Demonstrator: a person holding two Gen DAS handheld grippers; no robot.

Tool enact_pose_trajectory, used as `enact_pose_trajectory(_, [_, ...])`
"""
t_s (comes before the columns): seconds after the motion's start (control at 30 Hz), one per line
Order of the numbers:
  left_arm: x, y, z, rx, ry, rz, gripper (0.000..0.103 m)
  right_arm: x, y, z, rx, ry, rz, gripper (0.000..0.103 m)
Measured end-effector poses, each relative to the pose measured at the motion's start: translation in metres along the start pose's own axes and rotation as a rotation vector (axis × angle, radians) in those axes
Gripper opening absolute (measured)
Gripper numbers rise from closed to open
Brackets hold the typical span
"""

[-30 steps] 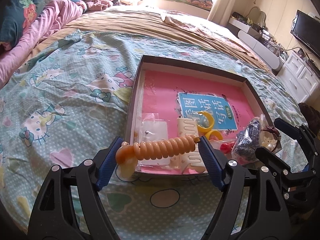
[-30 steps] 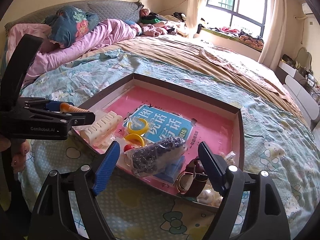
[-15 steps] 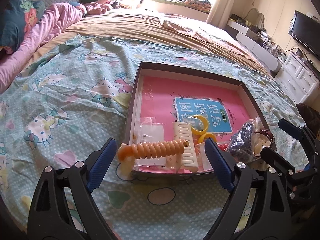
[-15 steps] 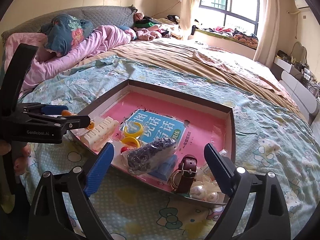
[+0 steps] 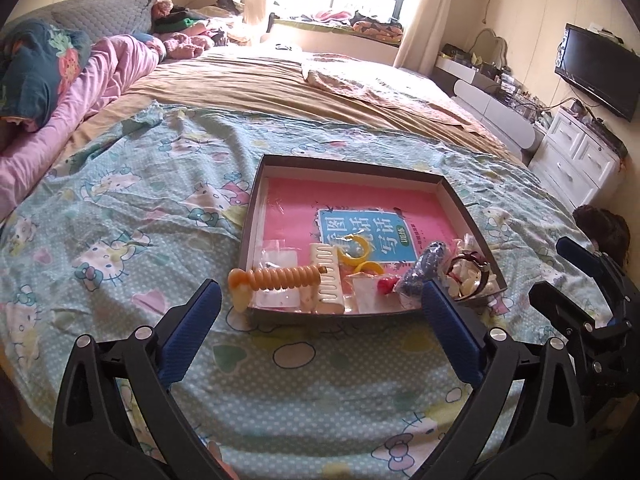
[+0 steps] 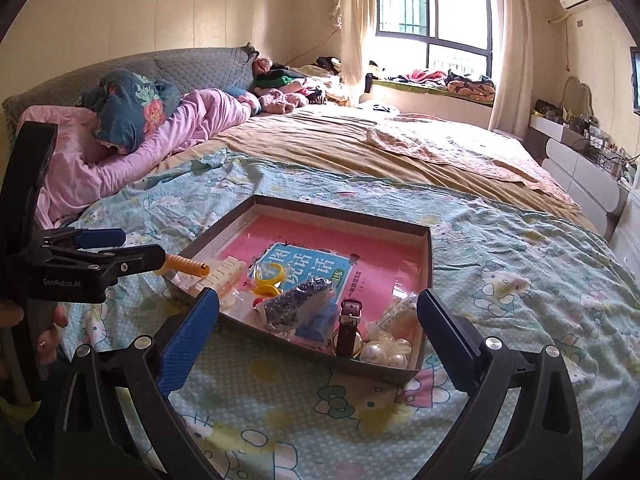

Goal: Organize jewelry

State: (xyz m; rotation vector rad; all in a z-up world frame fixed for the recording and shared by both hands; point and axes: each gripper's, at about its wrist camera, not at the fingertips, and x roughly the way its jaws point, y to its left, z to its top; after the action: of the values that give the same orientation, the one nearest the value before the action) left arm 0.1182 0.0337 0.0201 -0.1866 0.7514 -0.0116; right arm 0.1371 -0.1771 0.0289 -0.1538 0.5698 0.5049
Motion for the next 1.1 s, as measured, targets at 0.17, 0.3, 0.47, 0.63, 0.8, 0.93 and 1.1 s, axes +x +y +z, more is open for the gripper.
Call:
enact_pose_trajectory(0.17, [-0.011, -0.003, -0.017, 0.021, 0.0, -0.001, 0.093, -0.02, -0.005, -0.013, 0.031, -0.019, -0.02, 0.099])
enact_pose_trajectory(0.3, [-0.016, -0.005, -0.035, 0.039, 0.017, -0.008, 0.093, -0.031, -0.007, -0.025, 0.049, -0.026, -0.05, 0.099])
enact_pose_trajectory(0.47, [-0.024, -0.008, -0.055, 0.055, 0.009, 0.006, 0.094, -0.037, -0.004, -0.038, 0.063, -0.009, -0.053, 0.099])
enact_pose_trajectory(0.63, [-0.031, -0.008, -0.066, 0.057, -0.006, 0.004, 0.093, -0.036, 0.0, -0.054, 0.13, 0.037, -0.027, 0.099])
enact_pose_trajectory(0.8, [-0.03, -0.01, -0.072, 0.062, 0.002, 0.004, 0.094, -0.032, 0.008, -0.069, 0.163, 0.09, -0.009, 0.099])
enact_pose_trajectory(0.93, [-0.03, -0.011, -0.074, 0.059, -0.004, 0.002, 0.094, -0.031, 0.021, -0.077, 0.147, 0.117, 0.016, 0.099])
enact_pose_trajectory(1.1, [-0.032, -0.011, -0.076, 0.055, -0.004, 0.01, 0.094, -0.034, 0.024, -0.077, 0.149, 0.115, 0.025, 0.099])
